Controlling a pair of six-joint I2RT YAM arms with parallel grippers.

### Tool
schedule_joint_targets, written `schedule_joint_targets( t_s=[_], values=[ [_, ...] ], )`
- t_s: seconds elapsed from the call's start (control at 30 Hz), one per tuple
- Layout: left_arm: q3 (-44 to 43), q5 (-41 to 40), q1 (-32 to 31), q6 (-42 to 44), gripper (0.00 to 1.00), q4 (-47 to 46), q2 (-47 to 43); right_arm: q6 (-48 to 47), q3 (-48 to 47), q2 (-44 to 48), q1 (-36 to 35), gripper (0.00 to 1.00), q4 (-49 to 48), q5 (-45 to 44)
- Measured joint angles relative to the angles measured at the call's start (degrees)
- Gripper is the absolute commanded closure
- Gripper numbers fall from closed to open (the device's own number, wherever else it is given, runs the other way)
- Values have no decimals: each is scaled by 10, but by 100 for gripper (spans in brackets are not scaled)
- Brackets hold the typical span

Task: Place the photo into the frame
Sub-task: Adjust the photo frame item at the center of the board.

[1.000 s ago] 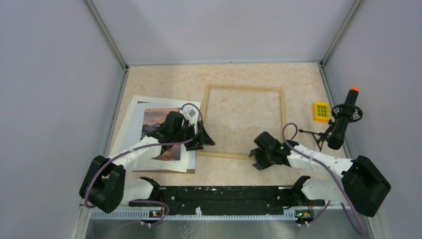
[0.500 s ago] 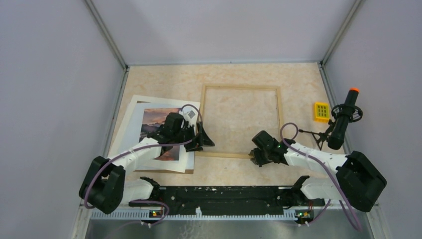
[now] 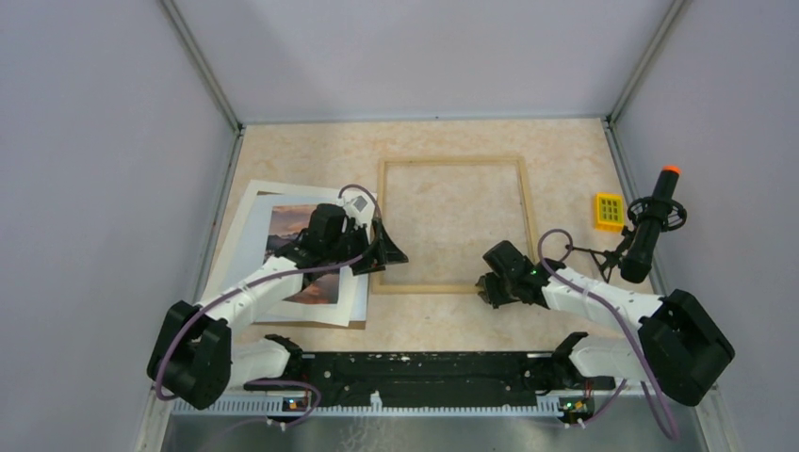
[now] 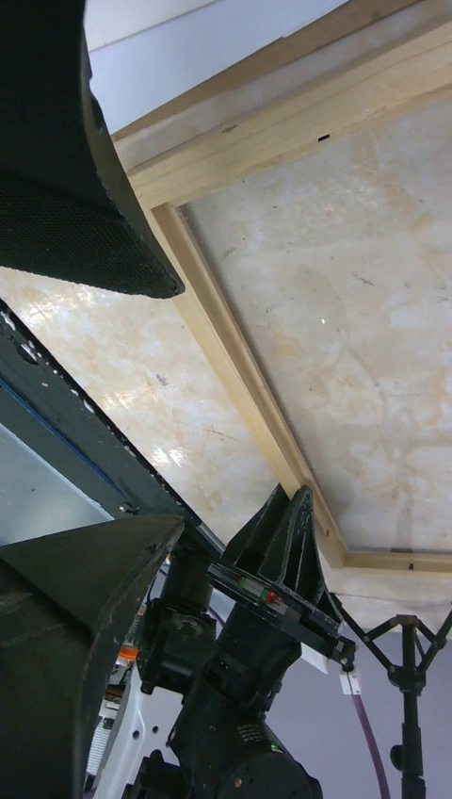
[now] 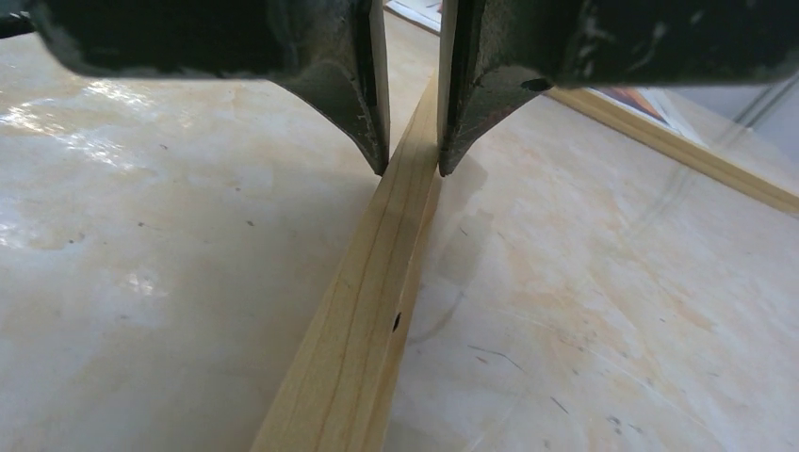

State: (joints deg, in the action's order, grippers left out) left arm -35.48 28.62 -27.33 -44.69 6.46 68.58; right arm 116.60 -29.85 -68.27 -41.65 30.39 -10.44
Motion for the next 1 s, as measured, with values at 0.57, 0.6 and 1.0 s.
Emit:
schedule_joint_targets(
  t_s=[0.57,0.6,1.0],
  values=[
    [-10,54,139,6,2,-16,36,-25,6,44,54,100,-50,16],
    [-2,62,155,3,2,-21,36,-26,6,46,55,100,-56,16],
    [33,128,184,-37,2,-97,92,-78,-2,50,62,66,-76,14]
  ],
)
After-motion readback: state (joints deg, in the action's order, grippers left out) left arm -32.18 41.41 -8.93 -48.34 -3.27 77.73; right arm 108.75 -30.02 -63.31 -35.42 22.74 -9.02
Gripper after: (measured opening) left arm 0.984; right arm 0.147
